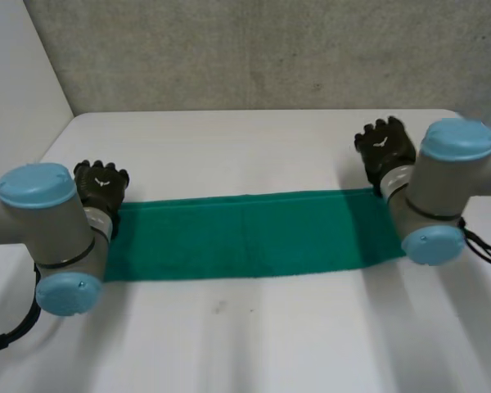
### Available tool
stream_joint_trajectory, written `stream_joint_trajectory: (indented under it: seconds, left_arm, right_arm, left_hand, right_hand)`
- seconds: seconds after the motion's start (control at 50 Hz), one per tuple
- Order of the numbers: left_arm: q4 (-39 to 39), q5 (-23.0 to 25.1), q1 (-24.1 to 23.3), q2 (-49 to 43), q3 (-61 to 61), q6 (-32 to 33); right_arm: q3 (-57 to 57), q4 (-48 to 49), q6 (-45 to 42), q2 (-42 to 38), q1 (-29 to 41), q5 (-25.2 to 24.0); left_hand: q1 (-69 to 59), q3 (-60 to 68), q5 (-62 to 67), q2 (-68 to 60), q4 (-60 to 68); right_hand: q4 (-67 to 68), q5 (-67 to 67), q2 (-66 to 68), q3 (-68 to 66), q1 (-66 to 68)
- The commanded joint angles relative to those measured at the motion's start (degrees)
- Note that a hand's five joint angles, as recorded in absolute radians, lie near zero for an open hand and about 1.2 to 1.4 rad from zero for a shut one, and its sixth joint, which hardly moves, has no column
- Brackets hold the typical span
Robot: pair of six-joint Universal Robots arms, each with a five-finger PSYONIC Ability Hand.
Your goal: Fold the towel.
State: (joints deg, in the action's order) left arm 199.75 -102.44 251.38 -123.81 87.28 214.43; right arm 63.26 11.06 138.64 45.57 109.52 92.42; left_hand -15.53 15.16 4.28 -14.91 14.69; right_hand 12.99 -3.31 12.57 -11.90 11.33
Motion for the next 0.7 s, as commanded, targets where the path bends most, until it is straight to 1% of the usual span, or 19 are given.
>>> stream_joint_trajectory:
  seconds: [0.02, 0.12, 0.24, 0.26, 0.32, 0.38, 0.4, 0.48, 0.6, 0.64, 0.66, 0.7]
  left_arm:
    - [0.1, 0.1, -0.2, 5.2, 4.6, -0.4]
    - [0.2, 0.1, -0.3, 7.3, 7.3, -0.5]
    - [0.5, 0.2, -0.6, 7.8, 8.6, -0.6]
    - [0.7, 0.2, -1.1, 7.8, 8.8, -0.6]
    - [0.9, 0.1, -1.2, 7.8, 8.8, -0.6]
    - [0.9, 0.1, -1.2, 7.8, 8.9, -0.5]
    - [0.9, 0.1, -1.2, 7.9, 8.9, -0.5]
    - [0.9, 0.0, -1.2, 8.3, 9.1, -0.5]
    - [0.8, 0.1, -0.9, 9.5, 10.0, -0.6]
    - [0.8, 0.1, -0.9, 9.7, 10.2, -0.6]
    - [0.8, 0.0, -0.9, 10.1, 10.4, -0.6]
    - [0.8, 0.0, -0.9, 10.4, 10.7, -0.6]
  right_arm:
    - [11.6, -8.0, 8.9, 11.9, -4.3, -6.2]
    - [19.0, -15.5, 9.4, 14.7, -9.0, -12.3]
    - [22.7, -16.4, 9.3, 14.6, -11.3, -13.6]
    - [24.2, -14.9, 9.3, 14.5, -12.6, -13.8]
    - [25.0, -13.1, 9.3, 14.4, -13.5, -13.8]
    - [25.3, -10.3, 9.2, 14.0, -14.9, -13.8]
    - [25.2, -9.3, 9.2, 13.8, -15.4, -13.5]
    - [25.0, -5.7, 8.3, 13.5, -17.9, -12.6]
    - [23.9, -4.9, 7.2, 14.7, -22.9, -8.3]
    - [23.7, -5.0, 5.2, 15.6, -24.4, -7.2]
    - [23.2, -5.3, 1.9, 16.6, -25.6, -6.2]
    - [23.0, -5.4, -1.6, 17.4, -26.6, -5.5]
  left_hand:
    - [1.8, -1.4, -0.5, 1.2, -0.9]
    - [2.3, -1.9, -1.0, 1.7, -1.5]
    - [2.3, -1.9, -1.0, 1.7, -1.5]
    - [2.5, -2.1, -1.2, 1.8, -1.6]
    - [2.5, -2.1, -1.2, 1.8, -1.6]
    - [2.5, -2.1, -1.2, 1.8, -1.6]
    - [2.5, -2.1, -1.2, 1.8, -1.6]
    - [3.0, -2.6, -1.7, 2.3, -2.1]
    - [3.5, -3.1, -2.2, 2.8, -2.6]
    - [3.5, -3.1, -2.2, 2.8, -2.6]
    - [3.5, -3.1, -2.2, 2.8, -2.6]
    - [3.5, -3.1, -2.2, 2.8, -2.6]
  right_hand:
    - [-3.0, 3.3, -2.6, 1.9, -1.3]
    - [-3.0, 3.3, -2.6, 1.9, -1.3]
    - [-2.4, 2.7, -2.0, 1.3, -0.7]
    - [6.1, -5.8, 6.5, -7.2, 7.8]
    - [17.6, -17.2, 18.0, -18.7, 19.2]
    - [57.0, -56.7, 57.4, -58.1, 58.7]
    - [66.9, -66.6, 67.3, -68.0, 68.6]
    - [67.0, -66.7, 67.4, -68.1, 68.7]
    - [67.0, -66.7, 67.4, -68.1, 68.7]
    - [67.0, -66.7, 67.4, -68.1, 68.7]
    - [67.0, -66.7, 67.4, -68.1, 68.7]
    - [67.0, -66.7, 67.4, -68.1, 68.7]
